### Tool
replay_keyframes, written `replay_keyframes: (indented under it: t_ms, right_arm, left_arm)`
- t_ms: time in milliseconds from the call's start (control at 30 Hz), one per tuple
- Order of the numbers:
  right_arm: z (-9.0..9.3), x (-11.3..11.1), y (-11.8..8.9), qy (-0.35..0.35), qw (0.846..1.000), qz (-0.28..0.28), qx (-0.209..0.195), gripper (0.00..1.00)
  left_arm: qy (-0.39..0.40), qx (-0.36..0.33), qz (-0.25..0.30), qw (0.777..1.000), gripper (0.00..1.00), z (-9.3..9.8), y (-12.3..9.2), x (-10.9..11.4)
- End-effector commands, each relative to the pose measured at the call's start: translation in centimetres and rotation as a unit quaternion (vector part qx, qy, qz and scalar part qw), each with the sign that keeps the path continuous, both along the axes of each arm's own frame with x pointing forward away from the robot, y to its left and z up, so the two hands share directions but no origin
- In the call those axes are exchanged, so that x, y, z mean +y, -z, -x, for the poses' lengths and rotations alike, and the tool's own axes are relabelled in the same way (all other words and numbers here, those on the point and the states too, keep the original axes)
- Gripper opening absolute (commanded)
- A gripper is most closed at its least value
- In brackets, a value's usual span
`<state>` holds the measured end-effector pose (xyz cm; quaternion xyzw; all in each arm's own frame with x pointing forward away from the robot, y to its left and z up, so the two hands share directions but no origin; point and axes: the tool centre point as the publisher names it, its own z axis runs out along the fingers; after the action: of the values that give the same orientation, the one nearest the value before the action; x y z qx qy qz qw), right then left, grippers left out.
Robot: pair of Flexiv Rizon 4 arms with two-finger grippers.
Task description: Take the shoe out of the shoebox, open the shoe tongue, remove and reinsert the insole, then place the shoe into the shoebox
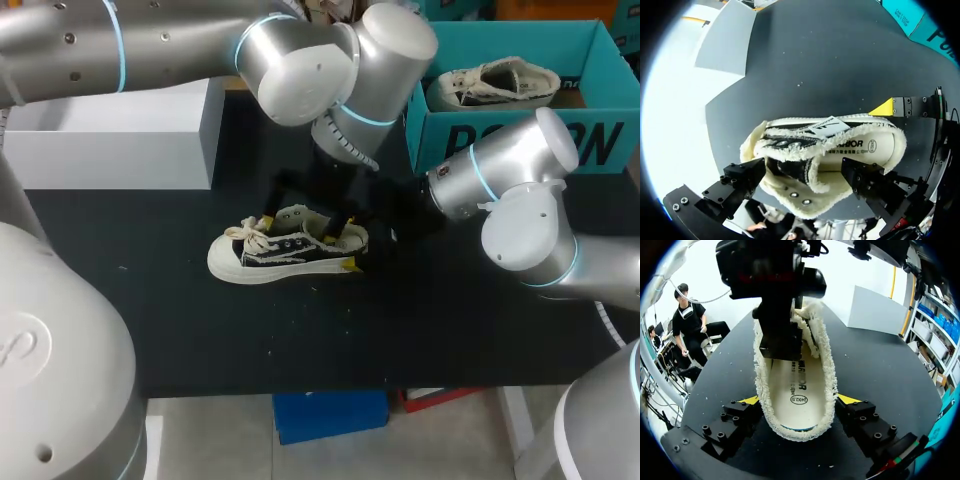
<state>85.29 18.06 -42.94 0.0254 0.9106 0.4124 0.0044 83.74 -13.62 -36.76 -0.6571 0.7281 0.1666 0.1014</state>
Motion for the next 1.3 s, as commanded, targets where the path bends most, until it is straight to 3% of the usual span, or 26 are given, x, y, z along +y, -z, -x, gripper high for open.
replay_keyframes:
  t_ms: [33,100,167,300,367,900,1300]
  right_arm:
    - [0.0,0.1,-0.1,0.001,1.000,0.002,0.001,0.00]
    - [0.0,0.1,-0.1,0.001,1.000,0.002,0.001,0.00]
    - [0.0,0.1,-0.1,0.001,1.000,0.002,0.001,0.00]
    - [0.0,0.1,-0.1,0.001,1.000,0.002,0.001,0.00]
    - [0.0,0.1,-0.1,0.001,1.000,0.002,0.001,0.00]
    - [0.0,0.1,-0.1,0.001,1.000,0.002,0.001,0.00]
    - [0.0,0.1,-0.1,0.001,1.000,0.002,0.001,0.00]
  left_arm:
    - [0.001,0.001,-0.003,1.000,0.95,-0.1,0.3,-0.3]
    - [0.002,0.002,-0.003,1.000,0.81,0.0,0.3,-0.3]
    - [0.004,0.002,-0.002,1.000,0.52,0.0,0.4,-0.4]
    - [0.013,0.003,-0.006,1.000,0.29,0.0,0.5,-0.6]
    - [0.016,0.007,-0.009,1.000,0.00,0.0,0.6,-0.7]
    - [0.021,0.013,-0.004,1.000,0.00,-0.1,0.1,-0.5]
    - [0.015,-0.004,0.039,0.999,0.00,-0.9,-2.6,0.0]
